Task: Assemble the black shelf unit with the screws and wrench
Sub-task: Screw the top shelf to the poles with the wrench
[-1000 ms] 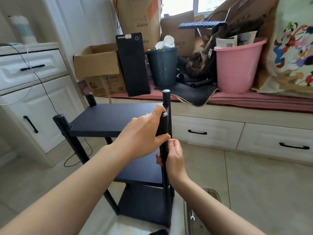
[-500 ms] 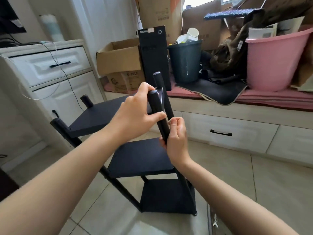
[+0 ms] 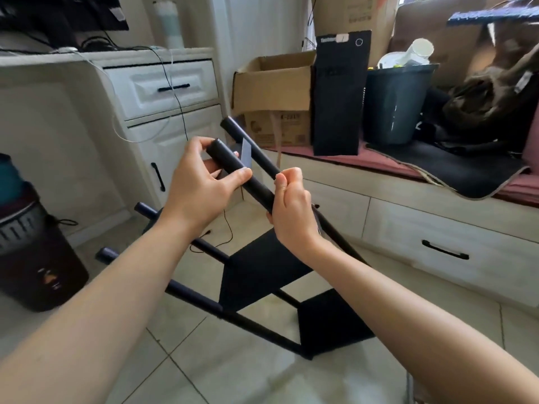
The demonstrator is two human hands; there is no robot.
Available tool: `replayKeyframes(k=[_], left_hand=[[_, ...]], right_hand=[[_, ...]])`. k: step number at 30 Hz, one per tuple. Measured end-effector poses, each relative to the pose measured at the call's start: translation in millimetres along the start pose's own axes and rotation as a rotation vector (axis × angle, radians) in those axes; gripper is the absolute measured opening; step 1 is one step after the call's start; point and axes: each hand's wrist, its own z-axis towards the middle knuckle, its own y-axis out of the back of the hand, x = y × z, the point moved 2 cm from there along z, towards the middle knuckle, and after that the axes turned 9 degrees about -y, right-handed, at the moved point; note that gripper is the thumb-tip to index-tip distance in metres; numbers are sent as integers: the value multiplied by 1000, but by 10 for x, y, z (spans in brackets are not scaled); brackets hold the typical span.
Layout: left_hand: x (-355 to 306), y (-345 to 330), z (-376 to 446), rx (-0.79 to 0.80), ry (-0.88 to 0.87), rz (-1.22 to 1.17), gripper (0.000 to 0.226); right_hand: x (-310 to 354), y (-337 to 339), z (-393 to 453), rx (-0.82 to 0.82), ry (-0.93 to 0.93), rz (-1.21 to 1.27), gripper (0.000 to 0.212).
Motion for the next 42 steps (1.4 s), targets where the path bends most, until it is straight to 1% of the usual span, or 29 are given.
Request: replayKeyframes(k=[6, 7, 9, 11, 13, 16, 19, 24, 26, 28, 31, 34, 37, 39, 42], left_hand=[[590, 103, -499, -162, 102, -193, 44], [688, 67, -613, -191, 116, -239, 45], [841, -22, -824, -241, 141, -309, 45], [979, -86, -1009, -282, 159, -359, 44], [1118, -120, -1197, -285, 193, -388, 42], [1336, -158, -1497, -260, 271, -424, 41], [1609, -196, -1772, -234, 374, -419, 40], [2051, -233, -2168, -226, 562, -424, 52], [2183, -252, -2318, -217, 626, -423, 54], [2271, -264, -2423, -211, 669, -435, 53], [2352, -256, -2451, -185, 683, -457, 53], [2367, -181, -2424, -93, 651, -390, 52], [2357, -106, -2377, 27, 582, -233, 39], [2343, -68, -2339, 85, 553, -168, 35], [2326, -24, -2234, 176, 527, -39, 40]], right_hand=[[-224, -127, -175, 85, 169, -236, 21], [-292, -127, -225, 82, 195, -266, 24], [-408, -111, -322, 55, 238, -317, 36], [-517, -115, -413, 64, 265, -362, 46], [-641, -131, -519, 104, 281, -408, 45], [-894, -154, -674, 185, 262, -471, 37], [-1179, -215, -799, 299, 193, -517, 39], [-1579, -347, -1007, 458, 50, -604, 30], [-1693, -375, -1076, 527, -15, -607, 24], [-1759, -389, -1128, 598, -73, -605, 20], [-1800, -390, -1111, 655, -139, -593, 23], [-1805, -360, -1081, 721, -274, -498, 23], [-1793, -389, -1020, 744, -405, -309, 18], [-1774, -457, -939, 743, -510, -202, 18], [-1727, -615, -836, 784, -755, 16, 23]])
